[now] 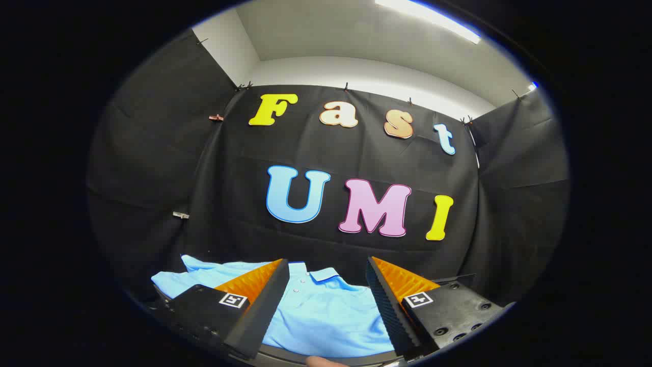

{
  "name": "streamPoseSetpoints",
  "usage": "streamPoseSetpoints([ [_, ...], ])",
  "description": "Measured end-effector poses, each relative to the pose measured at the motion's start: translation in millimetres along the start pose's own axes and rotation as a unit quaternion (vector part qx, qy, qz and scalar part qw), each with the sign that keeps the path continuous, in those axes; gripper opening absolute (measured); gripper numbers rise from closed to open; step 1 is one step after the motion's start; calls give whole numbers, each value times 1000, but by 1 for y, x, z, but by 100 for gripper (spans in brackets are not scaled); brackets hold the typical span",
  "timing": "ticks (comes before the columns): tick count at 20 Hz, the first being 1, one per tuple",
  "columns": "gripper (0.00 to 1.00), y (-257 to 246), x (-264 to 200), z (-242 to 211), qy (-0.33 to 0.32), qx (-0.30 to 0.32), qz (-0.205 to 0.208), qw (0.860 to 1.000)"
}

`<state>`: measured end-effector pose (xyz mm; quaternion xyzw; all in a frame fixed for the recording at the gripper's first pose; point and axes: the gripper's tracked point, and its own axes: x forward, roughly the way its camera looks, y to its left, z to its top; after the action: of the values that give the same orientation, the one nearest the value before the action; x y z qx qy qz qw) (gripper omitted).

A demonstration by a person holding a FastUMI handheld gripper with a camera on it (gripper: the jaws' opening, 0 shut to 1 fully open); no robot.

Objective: Put the clothes into the washing machine and then close the washing machine lid.

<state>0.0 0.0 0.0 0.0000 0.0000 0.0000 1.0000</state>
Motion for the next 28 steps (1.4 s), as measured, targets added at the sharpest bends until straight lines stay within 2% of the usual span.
streamPoseSetpoints([
  [14, 96, -2, -9, -1, 3, -7, -6, 1000],
  [28, 95, -6, 1, 10, -5, -4, -8, 1000],
])
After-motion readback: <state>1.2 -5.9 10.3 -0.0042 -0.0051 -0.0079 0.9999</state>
